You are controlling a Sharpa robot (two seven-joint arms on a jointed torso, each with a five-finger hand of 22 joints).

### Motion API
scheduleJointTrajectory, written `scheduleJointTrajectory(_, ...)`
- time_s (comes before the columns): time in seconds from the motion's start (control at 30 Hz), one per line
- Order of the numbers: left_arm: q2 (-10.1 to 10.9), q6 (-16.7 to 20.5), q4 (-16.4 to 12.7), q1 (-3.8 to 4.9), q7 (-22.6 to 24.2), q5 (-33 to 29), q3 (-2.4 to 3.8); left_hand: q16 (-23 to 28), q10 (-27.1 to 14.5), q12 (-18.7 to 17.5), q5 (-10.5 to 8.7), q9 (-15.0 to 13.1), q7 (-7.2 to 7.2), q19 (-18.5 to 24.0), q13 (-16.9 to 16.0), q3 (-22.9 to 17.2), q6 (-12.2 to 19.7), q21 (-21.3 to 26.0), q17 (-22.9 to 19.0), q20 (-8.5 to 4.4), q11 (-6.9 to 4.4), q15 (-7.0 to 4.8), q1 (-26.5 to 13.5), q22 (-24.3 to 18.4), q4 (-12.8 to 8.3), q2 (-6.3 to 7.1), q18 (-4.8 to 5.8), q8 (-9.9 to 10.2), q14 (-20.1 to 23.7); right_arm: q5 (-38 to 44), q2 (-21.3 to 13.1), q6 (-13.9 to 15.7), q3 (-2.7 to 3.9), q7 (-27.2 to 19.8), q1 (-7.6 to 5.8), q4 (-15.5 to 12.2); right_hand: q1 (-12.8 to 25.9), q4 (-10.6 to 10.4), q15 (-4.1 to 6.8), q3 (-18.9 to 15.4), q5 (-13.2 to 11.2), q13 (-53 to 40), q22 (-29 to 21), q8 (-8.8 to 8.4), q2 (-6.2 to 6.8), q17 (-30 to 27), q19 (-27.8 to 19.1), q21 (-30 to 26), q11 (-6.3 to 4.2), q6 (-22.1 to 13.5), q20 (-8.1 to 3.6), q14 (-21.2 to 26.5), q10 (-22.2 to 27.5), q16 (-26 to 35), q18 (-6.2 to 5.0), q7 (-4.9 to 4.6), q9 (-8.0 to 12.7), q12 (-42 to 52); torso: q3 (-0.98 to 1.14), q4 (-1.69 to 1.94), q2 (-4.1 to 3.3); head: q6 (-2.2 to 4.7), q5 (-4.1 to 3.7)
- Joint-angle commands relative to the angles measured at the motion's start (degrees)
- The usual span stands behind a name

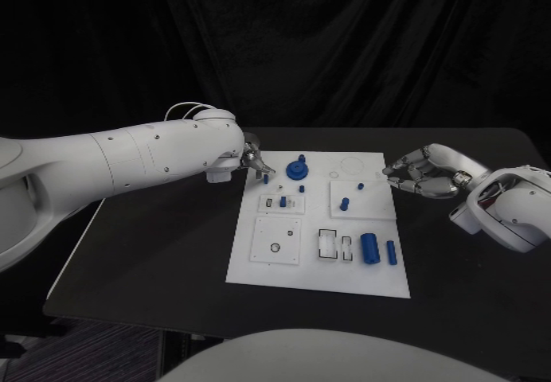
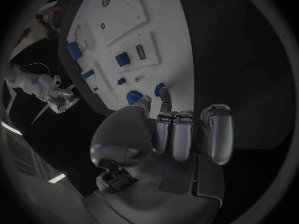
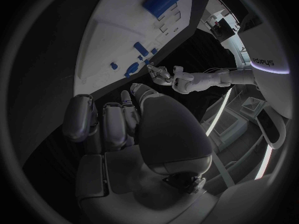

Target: Assemble the parts on the task board

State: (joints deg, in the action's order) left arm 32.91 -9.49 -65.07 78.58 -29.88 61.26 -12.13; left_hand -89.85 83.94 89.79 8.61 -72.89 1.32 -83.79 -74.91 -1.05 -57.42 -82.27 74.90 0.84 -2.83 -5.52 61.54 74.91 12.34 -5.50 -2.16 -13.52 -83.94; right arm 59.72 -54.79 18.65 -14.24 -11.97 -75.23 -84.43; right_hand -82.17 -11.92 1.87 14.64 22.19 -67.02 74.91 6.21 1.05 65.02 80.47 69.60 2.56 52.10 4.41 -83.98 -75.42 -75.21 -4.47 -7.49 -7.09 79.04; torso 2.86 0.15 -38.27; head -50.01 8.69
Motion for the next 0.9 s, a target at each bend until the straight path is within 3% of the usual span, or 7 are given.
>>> scheduleJointTrajectory(0.03,-0.05,0.32,0.03,-0.21,1.11,0.23,0.05,-0.15,6.06,0.21,0.68,0.35,0.39,0.0,-15.09,-0.16,0.26,0.47,15.1,0.33,0.45,0.26,0.39,7.0,-0.09,-0.34,-0.57,0.58,-6.06,0.21,0.03,-0.26,0.04,0.47,0.15,0.0,-0.06,0.02,-0.15,0.47,0.3,0.09,2.31,-0.01,-0.12,-0.05,-0.38,-0.31,0.01,0.38,-0.01,-0.48,0.2,0.19,-0.68,-0.14,0.08,-0.07,0.01,0.03,-0.03,0.01,-0.17)
scheduleJointTrajectory(0.9,-0.33,1.22,0.81,-0.68,2.5,0.22,0.05,-0.15,6.06,0.21,0.77,1.7,1.44,0.47,-15.09,-0.12,2.78,1.15,15.1,0.91,1.33,0.96,0.77,6.62,-0.31,-0.3,-0.73,3.3,-6.06,0.21,0.12,-1.0,0.04,1.04,0.21,0.08,-0.1,0.13,-0.15,0.61,0.41,0.12,2.24,-0.04,-0.06,-0.11,-0.46,-0.49,0.02,0.34,-0.01,-0.44,0.23,0.25,-0.72,-0.16,0.11,-0.08,0.04,0.05,0.0,0.01,-0.42)
